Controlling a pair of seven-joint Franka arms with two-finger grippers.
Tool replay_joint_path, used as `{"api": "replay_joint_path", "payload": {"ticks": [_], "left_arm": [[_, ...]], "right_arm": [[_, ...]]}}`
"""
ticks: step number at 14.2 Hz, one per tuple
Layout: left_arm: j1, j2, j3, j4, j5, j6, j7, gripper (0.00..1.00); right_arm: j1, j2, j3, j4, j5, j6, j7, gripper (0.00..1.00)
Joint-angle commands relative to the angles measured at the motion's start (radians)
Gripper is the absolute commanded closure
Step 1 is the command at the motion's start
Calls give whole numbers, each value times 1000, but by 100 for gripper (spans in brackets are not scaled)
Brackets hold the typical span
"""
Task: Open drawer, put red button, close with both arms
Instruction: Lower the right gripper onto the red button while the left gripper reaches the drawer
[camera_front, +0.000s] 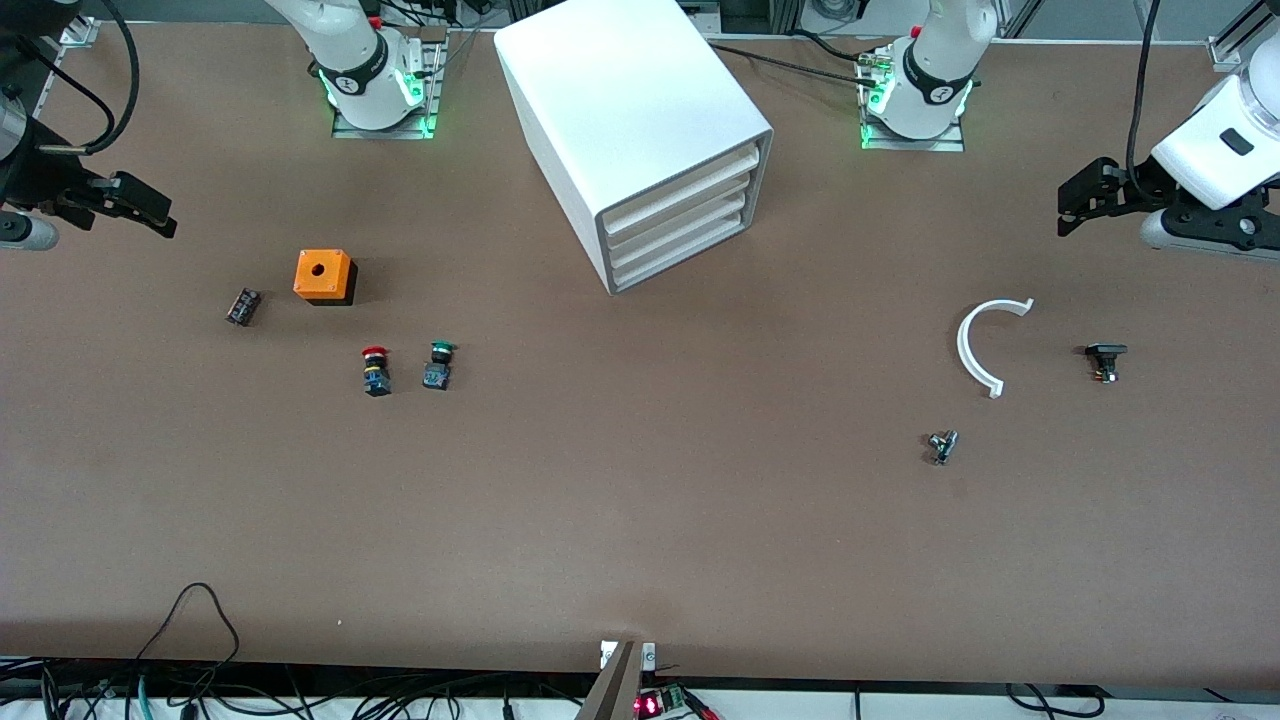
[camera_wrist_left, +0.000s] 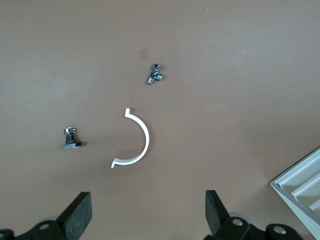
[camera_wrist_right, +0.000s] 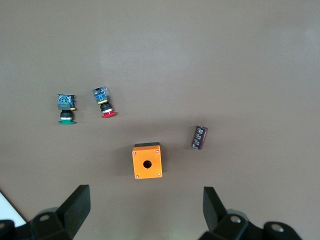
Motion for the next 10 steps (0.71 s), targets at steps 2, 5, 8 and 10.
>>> {"api": "replay_joint_path", "payload": {"ticks": [2,5,8,10], "left_arm": [[1,22,0,46,-20,-27,2,0],[0,23,0,53,-18,-27,4,0],[-2,23,-3,55,-18,-27,8,0],[-6,31,-4,55,-9,-27,5,0]], "right_arm": [[-7,-8,4,10,16,-13,4,0],[-7,-8,4,10,17,-19,6,0],[-7,-6,4,11,16,-19,6,0],[-7,17,4,13,14,-10,5,0]]}}
